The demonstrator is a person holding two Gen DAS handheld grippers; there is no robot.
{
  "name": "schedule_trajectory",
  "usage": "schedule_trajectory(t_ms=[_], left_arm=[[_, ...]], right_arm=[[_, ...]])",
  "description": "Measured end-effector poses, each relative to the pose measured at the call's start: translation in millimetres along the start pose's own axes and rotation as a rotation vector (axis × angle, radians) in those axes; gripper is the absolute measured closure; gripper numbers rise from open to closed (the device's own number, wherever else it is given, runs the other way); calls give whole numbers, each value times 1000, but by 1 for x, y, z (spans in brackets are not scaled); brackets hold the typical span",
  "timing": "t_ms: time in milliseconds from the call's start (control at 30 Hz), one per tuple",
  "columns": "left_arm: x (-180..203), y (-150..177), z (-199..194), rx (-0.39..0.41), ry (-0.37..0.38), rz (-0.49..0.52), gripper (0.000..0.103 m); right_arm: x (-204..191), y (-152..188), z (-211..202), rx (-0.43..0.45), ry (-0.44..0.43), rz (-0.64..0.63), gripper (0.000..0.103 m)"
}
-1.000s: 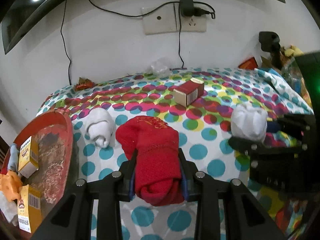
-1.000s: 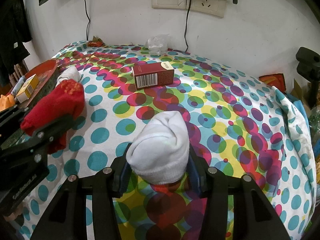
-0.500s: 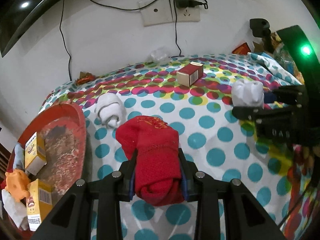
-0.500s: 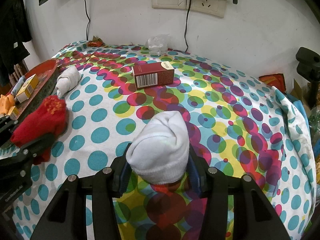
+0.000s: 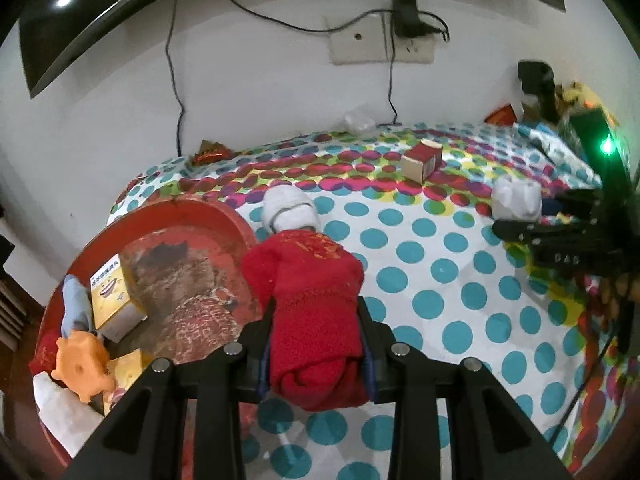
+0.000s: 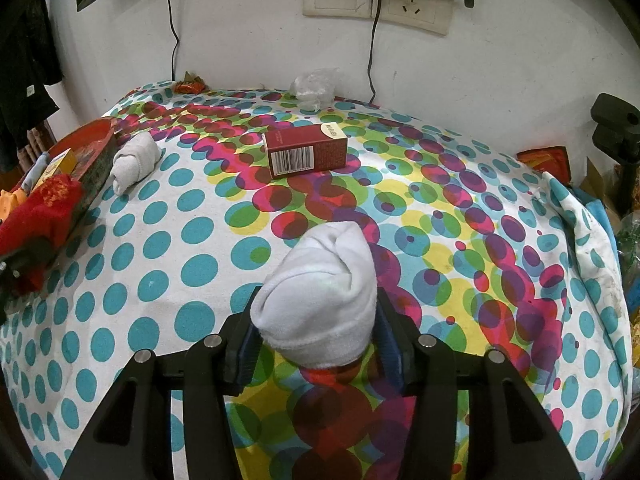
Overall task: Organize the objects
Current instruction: 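Drop the red sock onto the red tray with the left tool while the right holds the white sock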
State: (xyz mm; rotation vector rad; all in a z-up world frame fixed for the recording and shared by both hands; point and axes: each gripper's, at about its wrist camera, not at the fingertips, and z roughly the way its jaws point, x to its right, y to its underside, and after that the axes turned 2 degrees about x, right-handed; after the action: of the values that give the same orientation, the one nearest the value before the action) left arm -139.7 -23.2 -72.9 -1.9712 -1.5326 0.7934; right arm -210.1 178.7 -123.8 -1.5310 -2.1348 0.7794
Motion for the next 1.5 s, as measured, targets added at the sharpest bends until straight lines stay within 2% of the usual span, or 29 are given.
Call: schedule_trajectory(t_ms=[133, 333, 733, 1000, 1133, 1500], left_arm=[[-11, -5, -12, 26, -27, 9, 69], [-37, -10, -25, 44, -56, -35, 69], [-109, -7, -26, 1, -186, -138, 69], [-160, -6, -14, -44, -242, -219, 69], [-175, -4, -6, -57, -225, -263, 67], [-175, -10, 4, -54, -224, -239, 67]], right_arm=[[0, 0, 0, 0, 2, 2, 55], [0, 0, 0, -1, 3, 3, 54], [-1, 0, 0, -1, 7, 5, 53], [-2, 0, 1, -1, 8, 5, 52], [0, 0, 0, -1, 9, 5, 52], [-3, -1, 1, -2, 13, 9, 50]])
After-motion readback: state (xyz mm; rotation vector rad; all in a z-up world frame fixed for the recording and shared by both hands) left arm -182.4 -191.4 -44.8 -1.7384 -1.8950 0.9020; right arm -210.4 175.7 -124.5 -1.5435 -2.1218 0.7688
